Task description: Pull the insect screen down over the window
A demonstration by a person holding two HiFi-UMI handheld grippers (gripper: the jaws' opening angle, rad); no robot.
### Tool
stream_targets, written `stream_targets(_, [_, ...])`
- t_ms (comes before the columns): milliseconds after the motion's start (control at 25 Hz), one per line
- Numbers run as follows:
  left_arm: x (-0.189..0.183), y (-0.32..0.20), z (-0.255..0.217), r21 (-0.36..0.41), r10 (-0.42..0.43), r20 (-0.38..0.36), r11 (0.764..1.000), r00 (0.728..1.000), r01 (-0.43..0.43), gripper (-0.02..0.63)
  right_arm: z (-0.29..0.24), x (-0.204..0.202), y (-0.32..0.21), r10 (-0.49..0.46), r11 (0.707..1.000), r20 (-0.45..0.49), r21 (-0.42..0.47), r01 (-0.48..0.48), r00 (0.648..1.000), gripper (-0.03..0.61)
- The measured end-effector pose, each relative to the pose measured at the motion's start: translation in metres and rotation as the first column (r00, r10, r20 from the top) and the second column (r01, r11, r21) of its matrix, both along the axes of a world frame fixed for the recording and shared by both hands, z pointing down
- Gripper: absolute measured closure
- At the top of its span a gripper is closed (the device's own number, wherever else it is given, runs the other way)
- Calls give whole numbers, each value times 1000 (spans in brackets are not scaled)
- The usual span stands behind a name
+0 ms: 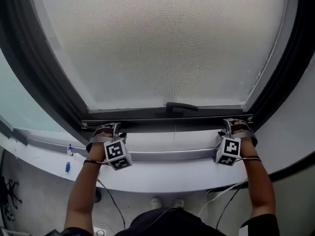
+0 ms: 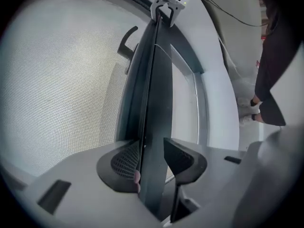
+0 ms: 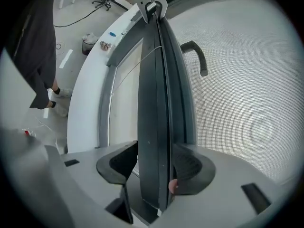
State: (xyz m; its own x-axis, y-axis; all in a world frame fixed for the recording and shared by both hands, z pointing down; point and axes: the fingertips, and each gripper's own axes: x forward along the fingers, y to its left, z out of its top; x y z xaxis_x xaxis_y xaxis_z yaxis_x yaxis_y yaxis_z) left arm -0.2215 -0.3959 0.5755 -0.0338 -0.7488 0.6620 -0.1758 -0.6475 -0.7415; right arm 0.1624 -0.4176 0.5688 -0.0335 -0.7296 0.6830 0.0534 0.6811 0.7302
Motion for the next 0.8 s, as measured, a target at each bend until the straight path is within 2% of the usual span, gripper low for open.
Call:
stream_targets(120, [-1,-3,-1,23,1,-4,1000,1000,-1,469,0,2,-2,2,1000,-10,6,-2,1000,367])
stream_targets(240, [-1,-3,-4,8,-4,-4,1000,1000,4,469,-7,-1,-6,-1,1000,9,30,1,1000,368])
stream_targets(400, [0,-1,-4,14,1,-13,1000,1000,-1,469,-4,5,-8,-2,998,-10,62,3,1000,367])
stream_targets(600, [-2,-1,-5,-5,-6,29,1000,1000,6,469,-6,3,-8,-2,999,-14,48,2,1000,367])
stream_targets(800, [-1,-1,-4,16,-5,30,1000,1000,4,469,-4,6,-7,-7,999,-21,42,7,1000,367])
